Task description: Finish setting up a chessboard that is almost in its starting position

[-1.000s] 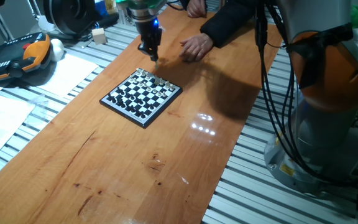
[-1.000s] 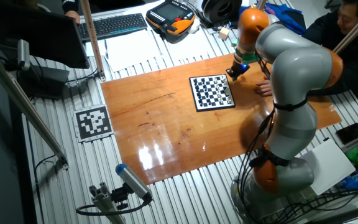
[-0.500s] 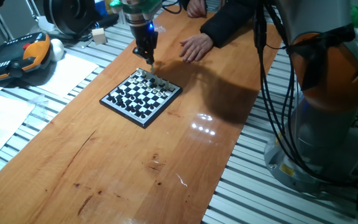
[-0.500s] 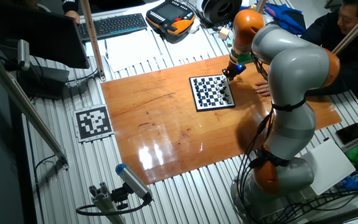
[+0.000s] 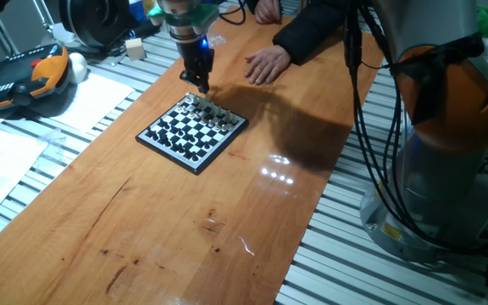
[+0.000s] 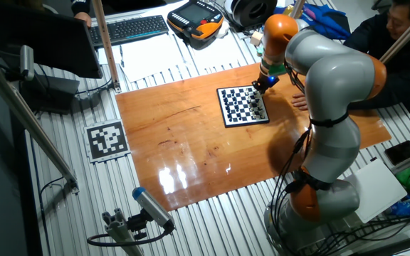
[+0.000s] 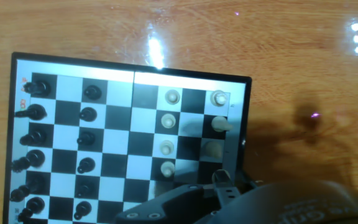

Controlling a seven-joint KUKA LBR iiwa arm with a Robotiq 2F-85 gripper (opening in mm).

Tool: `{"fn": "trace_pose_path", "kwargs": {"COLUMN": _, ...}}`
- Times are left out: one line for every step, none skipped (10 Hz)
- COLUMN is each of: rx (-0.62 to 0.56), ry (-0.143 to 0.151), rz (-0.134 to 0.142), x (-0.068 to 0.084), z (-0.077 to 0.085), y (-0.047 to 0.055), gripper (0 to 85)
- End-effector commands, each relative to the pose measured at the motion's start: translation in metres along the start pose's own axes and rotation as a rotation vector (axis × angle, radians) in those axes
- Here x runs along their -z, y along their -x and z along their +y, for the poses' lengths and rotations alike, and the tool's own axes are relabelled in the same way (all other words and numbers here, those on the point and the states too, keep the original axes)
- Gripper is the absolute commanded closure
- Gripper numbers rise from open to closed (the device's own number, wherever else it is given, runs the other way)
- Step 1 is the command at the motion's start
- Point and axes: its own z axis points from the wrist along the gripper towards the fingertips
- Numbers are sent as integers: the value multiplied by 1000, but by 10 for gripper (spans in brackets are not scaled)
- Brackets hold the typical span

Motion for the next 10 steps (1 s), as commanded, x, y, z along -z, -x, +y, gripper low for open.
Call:
{"fn": "trace_pose_path", "kwargs": {"rx": 0, "ry": 4, "rz": 0, "x": -1, "z": 2, "y": 1, "gripper": 850}}
{"fn": "trace_pose_path", "kwargs": {"rx": 0, "ry": 1, "rz": 0, "x": -3, "z": 4, "y": 1, "gripper": 850}}
{"fn": "trace_pose_path", "kwargs": {"rx": 0, "ry": 4, "rz": 0, "x": -3, "z": 4, "y": 2, "gripper": 850}}
{"fn": "trace_pose_path", "kwargs": {"rx": 3, "ry": 3, "rz": 0, "x": -5, "z": 4, "y": 2, "gripper": 850}}
{"fn": "trace_pose_path", "kwargs": {"rx": 3, "ry": 3, "rz": -3, "x": -8, "z": 5, "y": 3, "gripper": 850}}
{"fn": "trace_pose_path", "kwargs": {"rx": 3, "ry": 4, "rz": -4, "x": -11, "z": 6, "y": 3, "gripper": 850}}
{"fn": "trace_pose_path", "kwargs": {"rx": 6, "ry": -2, "rz": -9, "x": -14, "z": 7, "y": 3, "gripper": 850}}
{"fn": "trace_pose_path", "kwargs": {"rx": 9, "ry": 0, "rz": -11, "x": -17, "z": 6, "y": 3, "gripper": 850}}
{"fn": "trace_pose_path", "kwargs": {"rx": 13, "ry": 3, "rz": -10, "x": -20, "z": 5, "y": 2, "gripper": 850}}
{"fn": "trace_pose_path", "kwargs": {"rx": 13, "ry": 8, "rz": -9, "x": -22, "z": 6, "y": 1, "gripper": 850}}
